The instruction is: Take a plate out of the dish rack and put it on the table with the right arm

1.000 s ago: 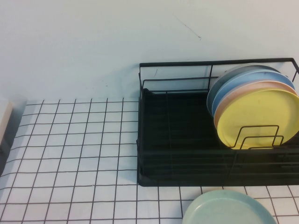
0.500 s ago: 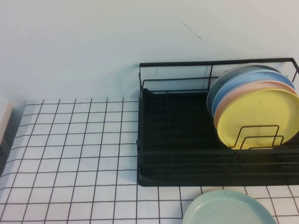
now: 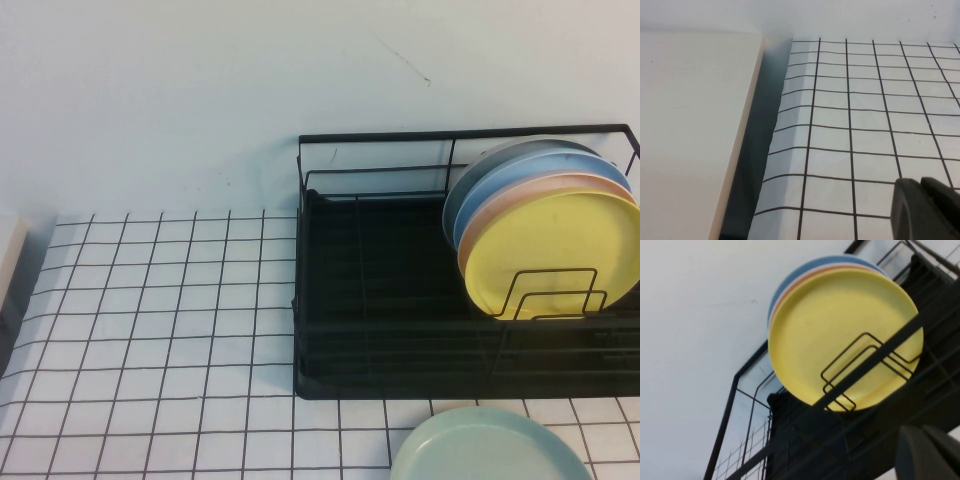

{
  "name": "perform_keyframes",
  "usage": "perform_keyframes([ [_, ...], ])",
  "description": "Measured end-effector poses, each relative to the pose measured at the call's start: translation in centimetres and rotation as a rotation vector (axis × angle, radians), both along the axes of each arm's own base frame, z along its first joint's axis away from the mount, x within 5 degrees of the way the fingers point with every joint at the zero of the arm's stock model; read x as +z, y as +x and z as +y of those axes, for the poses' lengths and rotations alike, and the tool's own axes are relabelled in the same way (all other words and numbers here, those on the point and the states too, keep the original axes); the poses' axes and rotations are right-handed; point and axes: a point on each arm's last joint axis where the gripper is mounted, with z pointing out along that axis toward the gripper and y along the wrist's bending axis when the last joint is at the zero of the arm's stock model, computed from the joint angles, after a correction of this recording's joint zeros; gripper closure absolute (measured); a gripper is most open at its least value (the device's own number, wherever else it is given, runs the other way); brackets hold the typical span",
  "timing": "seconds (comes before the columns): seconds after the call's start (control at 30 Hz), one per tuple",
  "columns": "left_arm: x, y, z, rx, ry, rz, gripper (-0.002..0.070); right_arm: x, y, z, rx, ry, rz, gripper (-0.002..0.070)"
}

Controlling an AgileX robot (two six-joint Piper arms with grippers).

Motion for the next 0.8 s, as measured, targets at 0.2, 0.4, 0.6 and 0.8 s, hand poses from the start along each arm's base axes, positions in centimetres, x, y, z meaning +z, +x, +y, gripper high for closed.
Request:
perform_keyframes([
  [0.2, 0.0, 0.0, 0.0, 0.000, 0.000, 0.000, 0.0678, 0.3, 0.1, -0.1, 0.000, -0.093, -0.045, 0.0678],
  [0.4, 0.0, 0.0, 0.0, 0.000, 0.000, 0.000, 0.0678, -0.7, -0.6, 1.5, 0.214, -0.162, 0.049, 0.0678],
  [0.6, 0.0, 0.0, 0.0, 0.000, 0.000, 0.000, 0.0678, 5.6, -1.3, 2.6, 0.385, -0.374, -0.062, 0.0678],
  [0.8, 0.0, 0.0, 0.0, 0.000, 0.000, 0.000, 0.0678, 14.7, 1.8, 2.9, 0.641, -0.747, -0.049, 0.0578],
])
